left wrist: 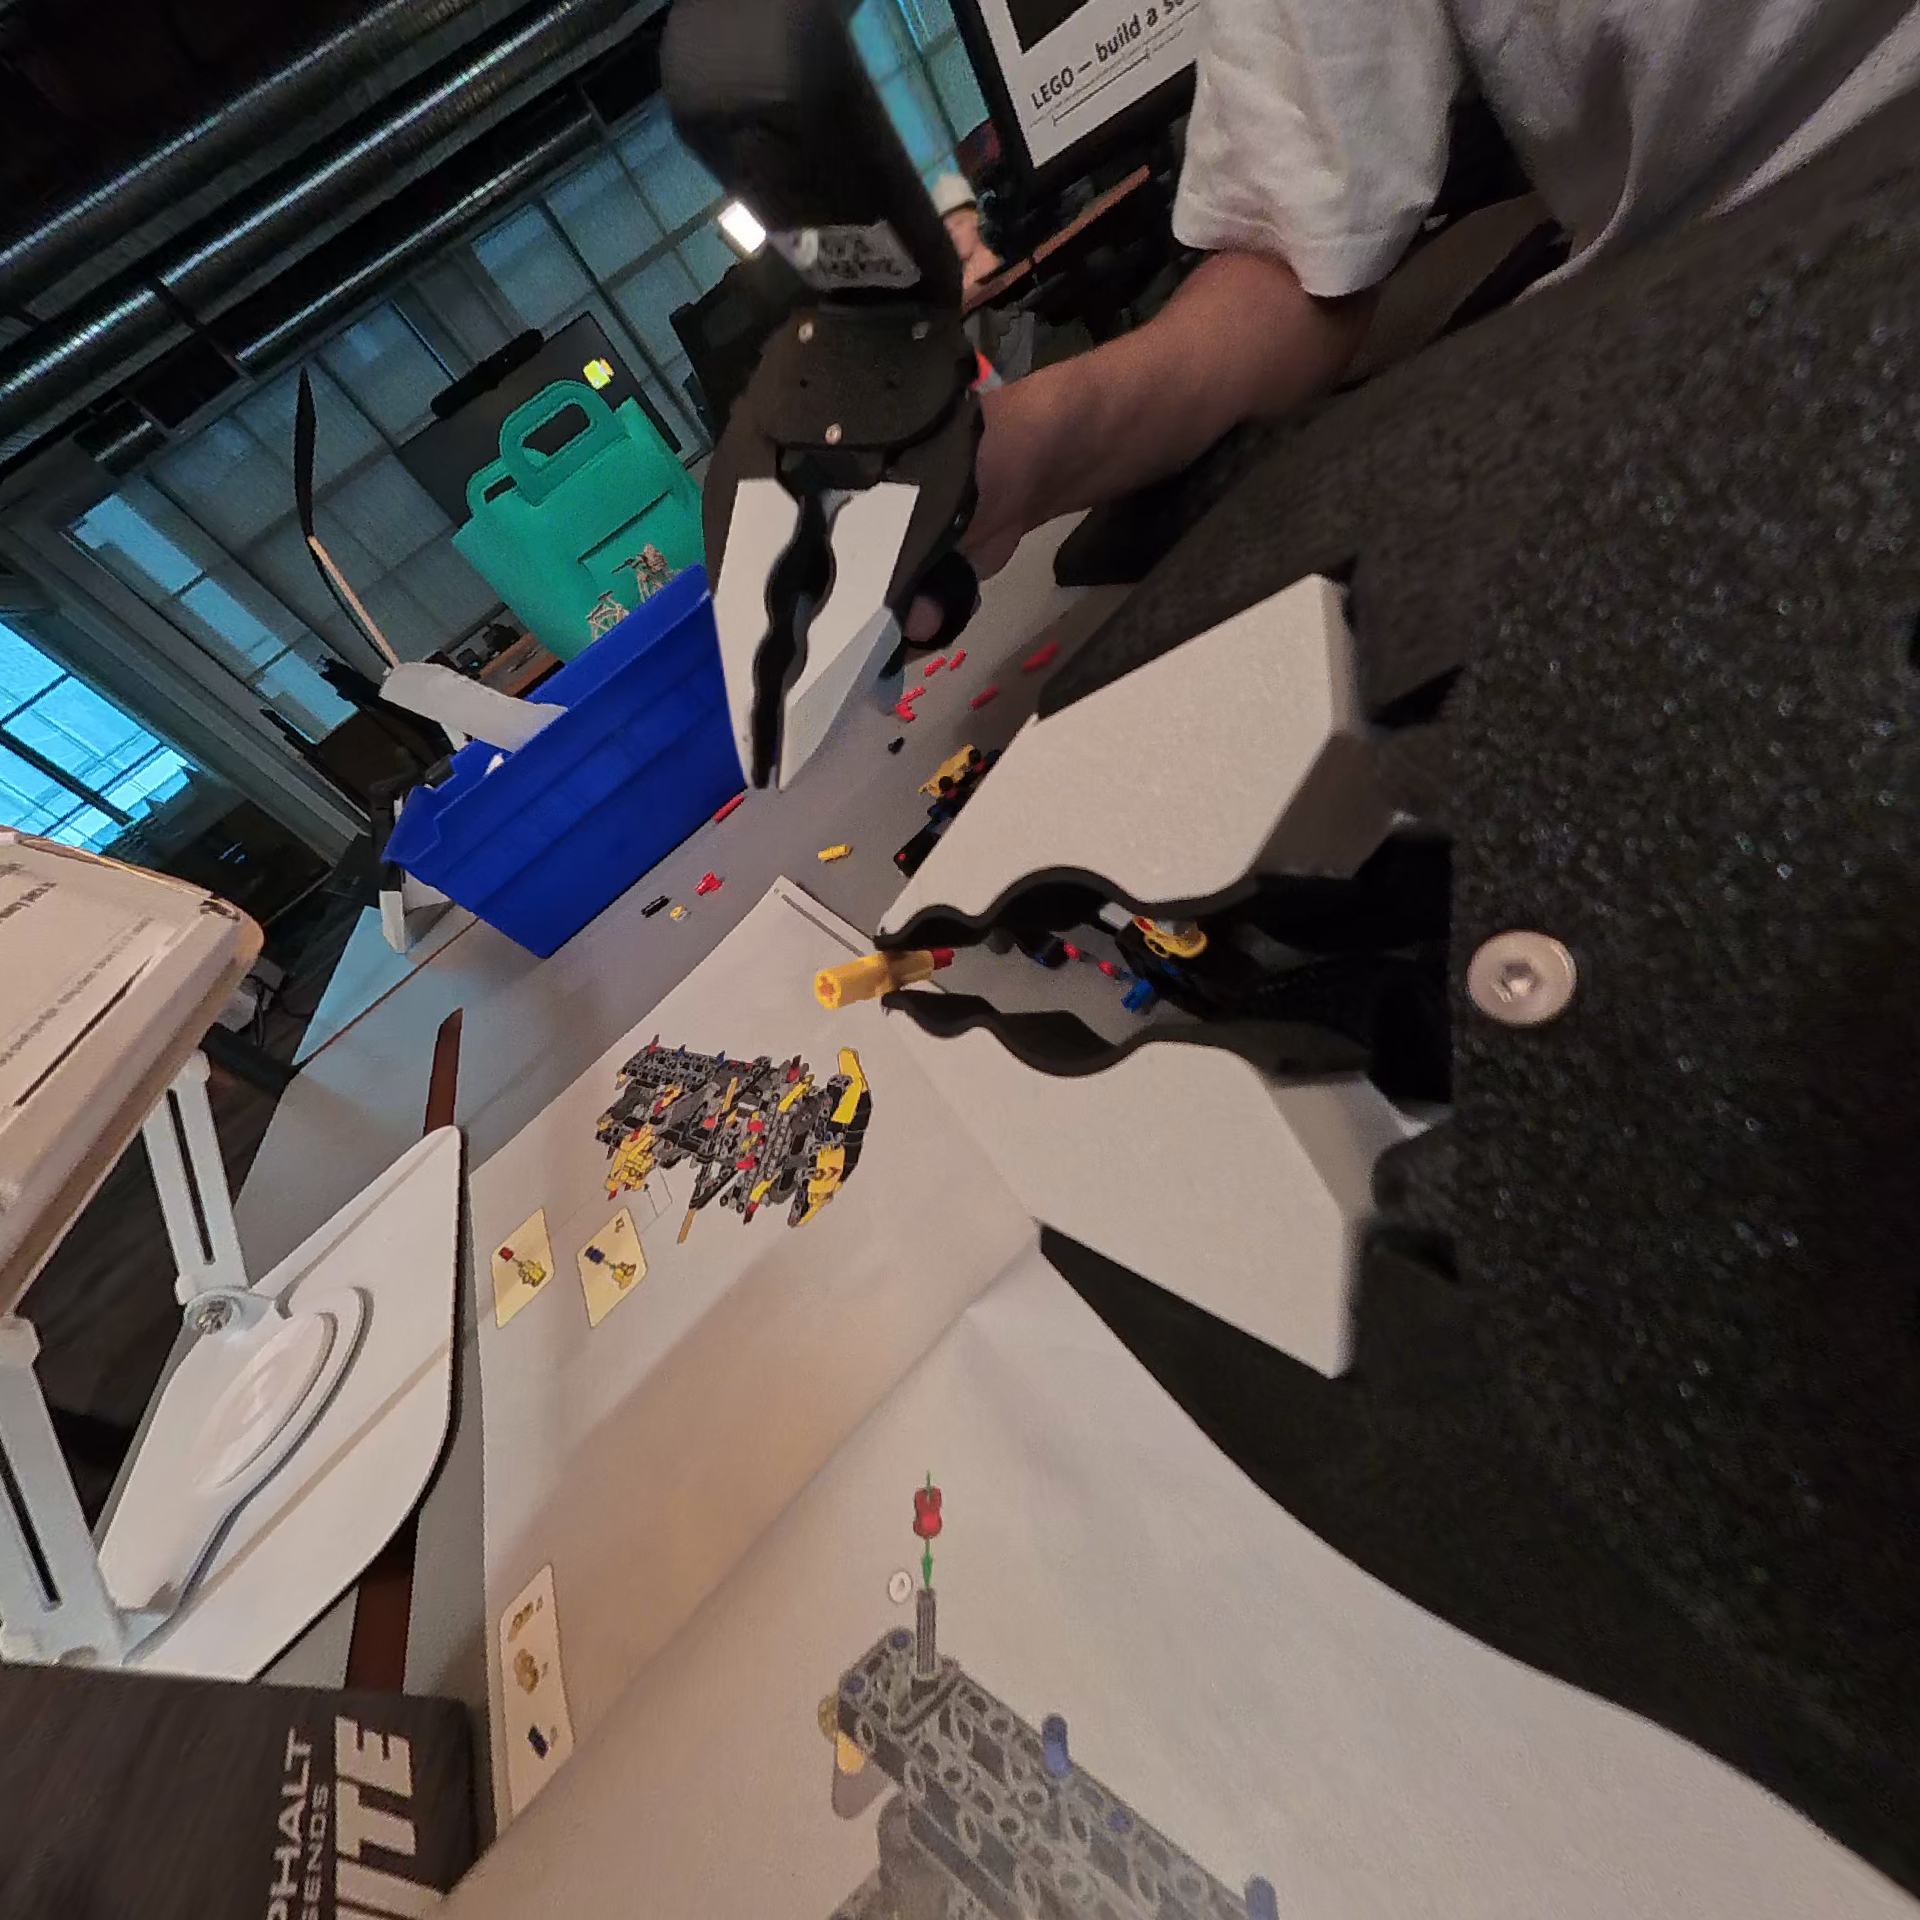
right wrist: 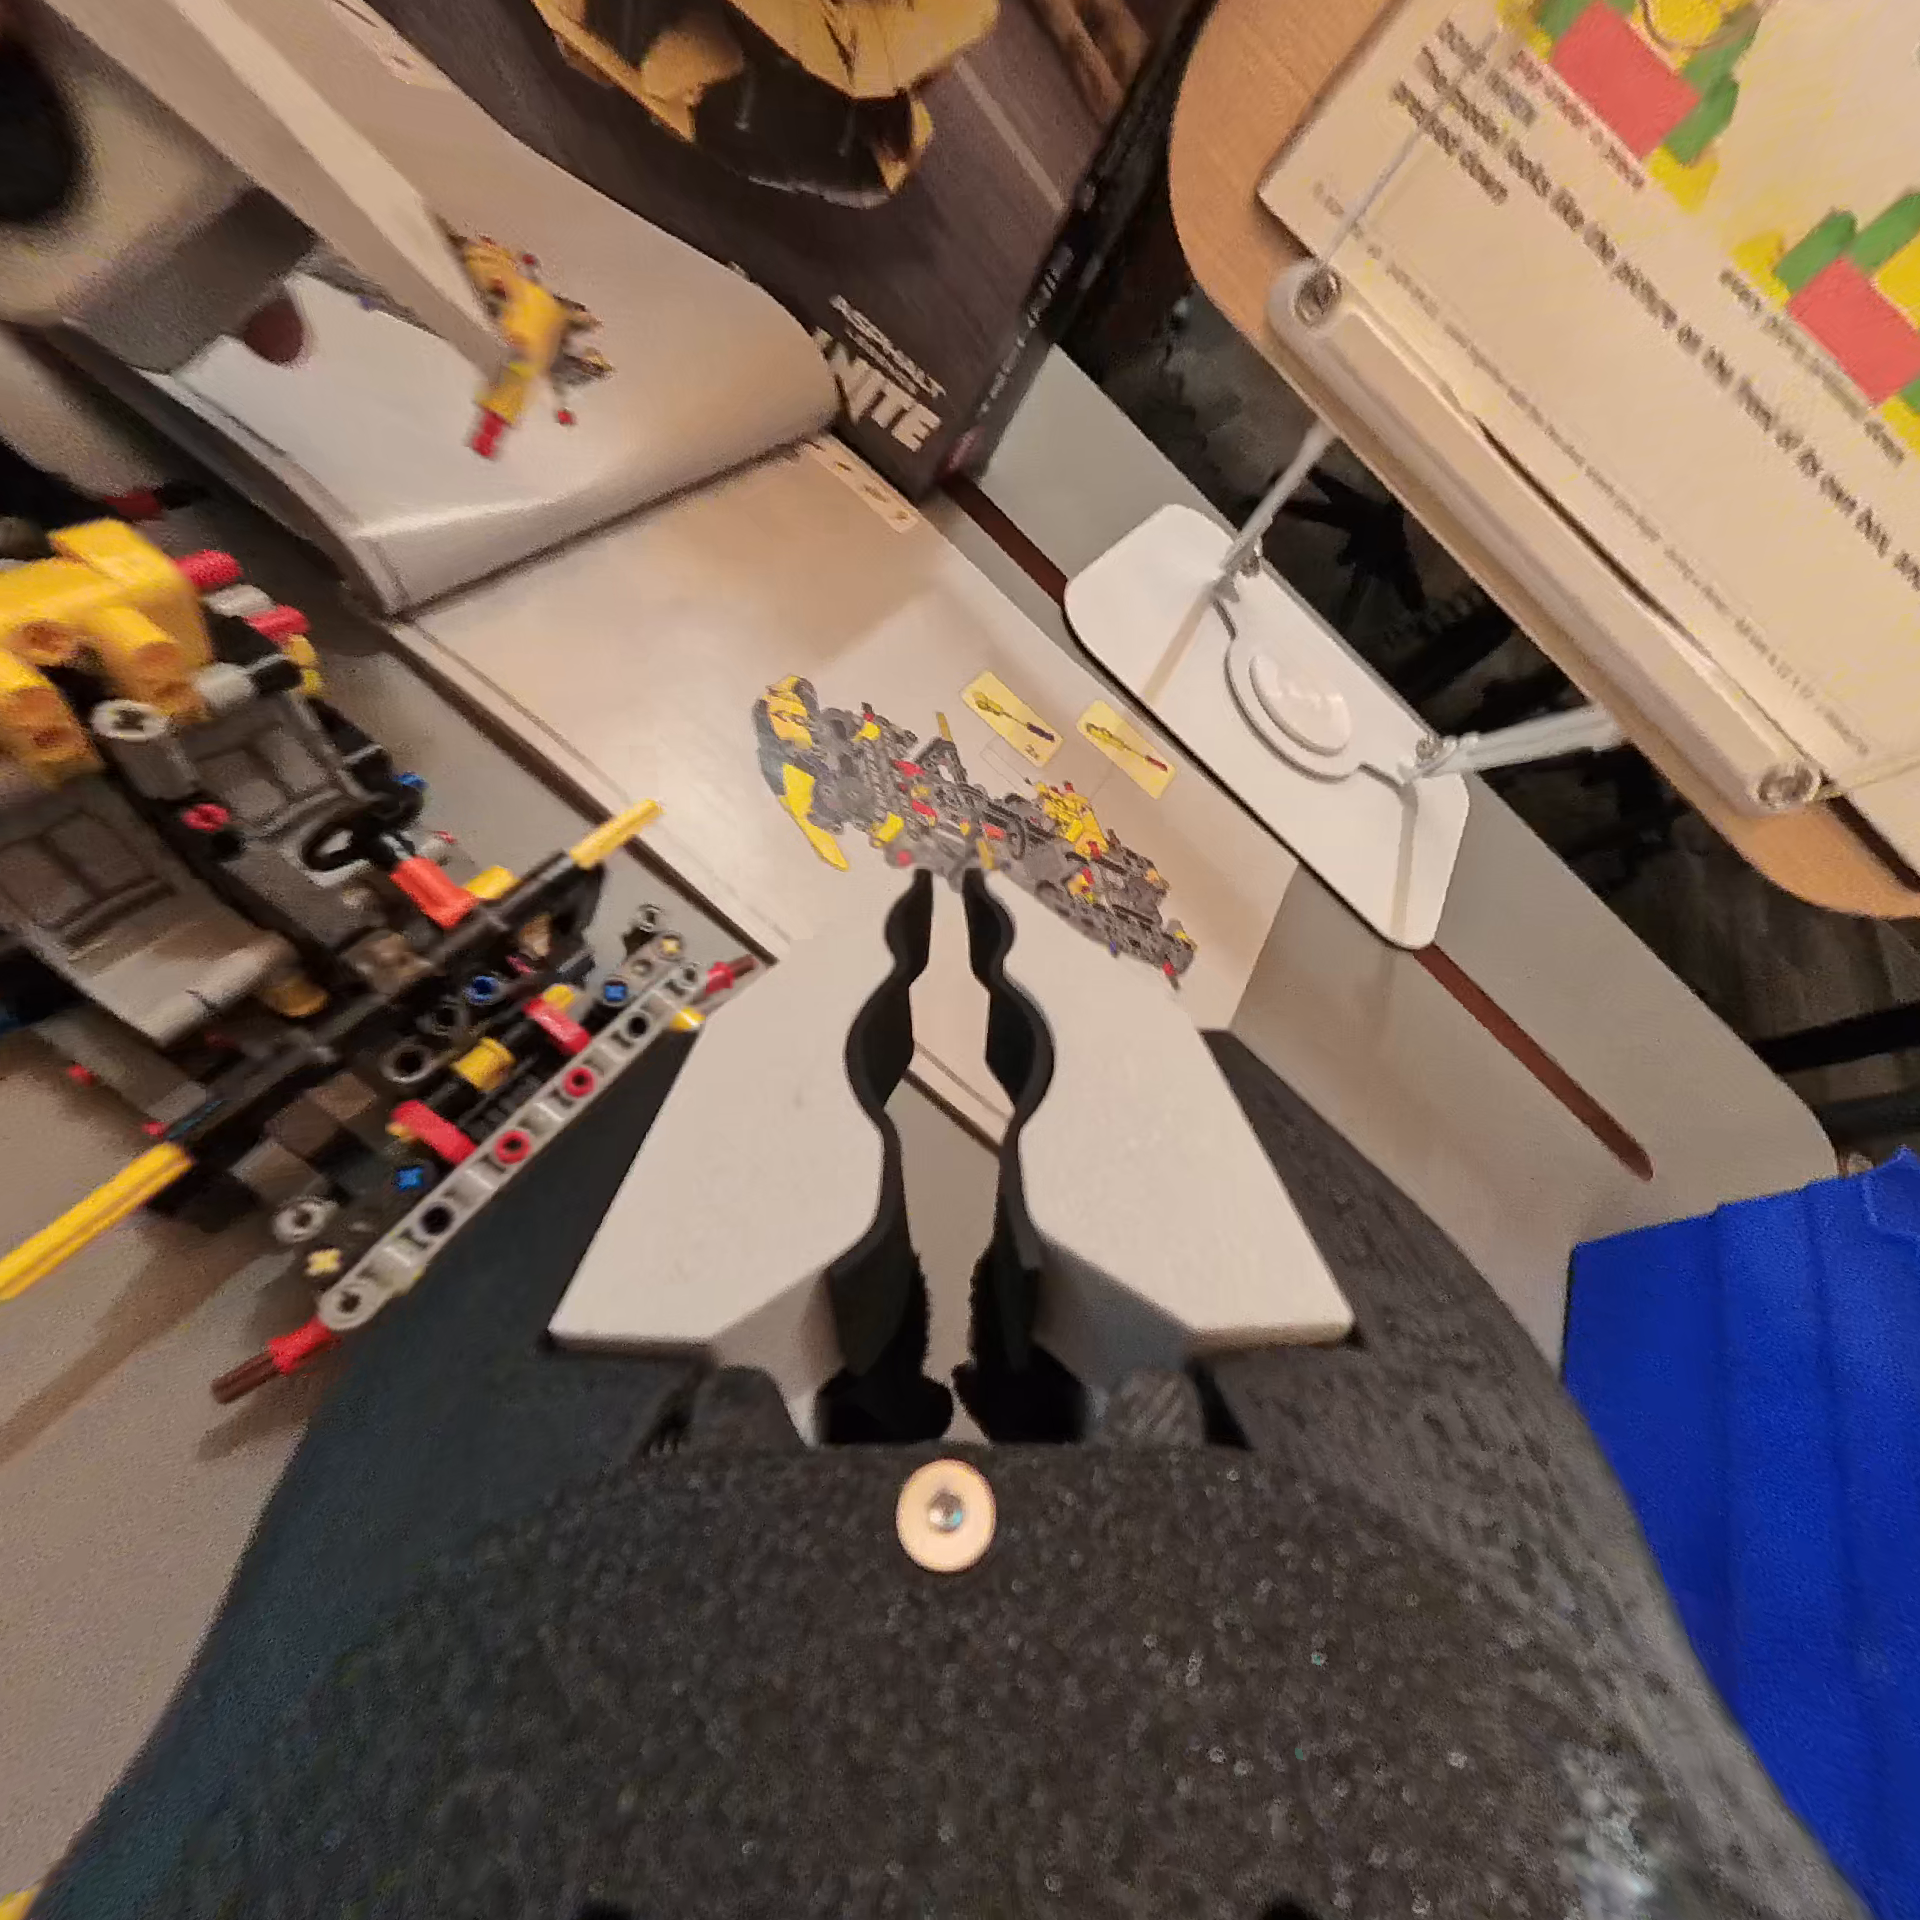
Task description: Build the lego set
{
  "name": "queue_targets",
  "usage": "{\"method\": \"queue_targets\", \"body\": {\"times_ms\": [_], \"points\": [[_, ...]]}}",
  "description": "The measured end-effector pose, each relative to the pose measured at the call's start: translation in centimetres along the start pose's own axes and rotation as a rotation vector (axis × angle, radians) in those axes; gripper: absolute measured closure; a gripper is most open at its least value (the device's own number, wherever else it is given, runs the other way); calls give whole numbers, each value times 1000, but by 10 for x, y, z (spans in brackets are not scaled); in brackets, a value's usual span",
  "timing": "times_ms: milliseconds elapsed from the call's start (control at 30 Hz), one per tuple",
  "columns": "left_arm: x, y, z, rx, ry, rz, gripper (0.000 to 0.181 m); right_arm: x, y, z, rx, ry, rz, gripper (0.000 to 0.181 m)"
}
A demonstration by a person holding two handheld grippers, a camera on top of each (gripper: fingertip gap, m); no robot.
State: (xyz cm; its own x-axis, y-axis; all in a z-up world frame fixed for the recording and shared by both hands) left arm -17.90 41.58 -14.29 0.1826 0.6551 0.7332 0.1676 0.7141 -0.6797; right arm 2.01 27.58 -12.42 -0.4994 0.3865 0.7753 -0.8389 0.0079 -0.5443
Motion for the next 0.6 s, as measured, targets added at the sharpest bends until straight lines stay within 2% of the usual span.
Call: {"method": "queue_targets", "body": {"times_ms": [267, 333, 467, 600], "points": [[7, -20, 8, -72, -82, -6, 174, -35, -30, -25, 28, 178, -208, 174], [7, -24, 7, -86, -85, -14, 174, -38, -34, -26, 37, 186, -248, 174], [2, -27, -1, 12, -16, -145, 174, -41, -35, -27, 123, 190, -348, 169], [1, -36, -5, -67, -35, -142, 174, -43, -28, -29, 211, 199, -417, 164]]}}
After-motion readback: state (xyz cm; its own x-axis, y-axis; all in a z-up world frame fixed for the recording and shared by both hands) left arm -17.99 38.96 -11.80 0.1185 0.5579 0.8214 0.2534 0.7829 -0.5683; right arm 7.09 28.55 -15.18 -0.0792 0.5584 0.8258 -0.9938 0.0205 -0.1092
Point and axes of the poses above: each gripper's, where its closed fingertips meet, z back along the fingers, x out of its top, y = z × x across the jaws, the point moved 9 cm from there along z, back along the fingers, and after that the axes turned 15 degrees about -x, right-handed, at the moved point
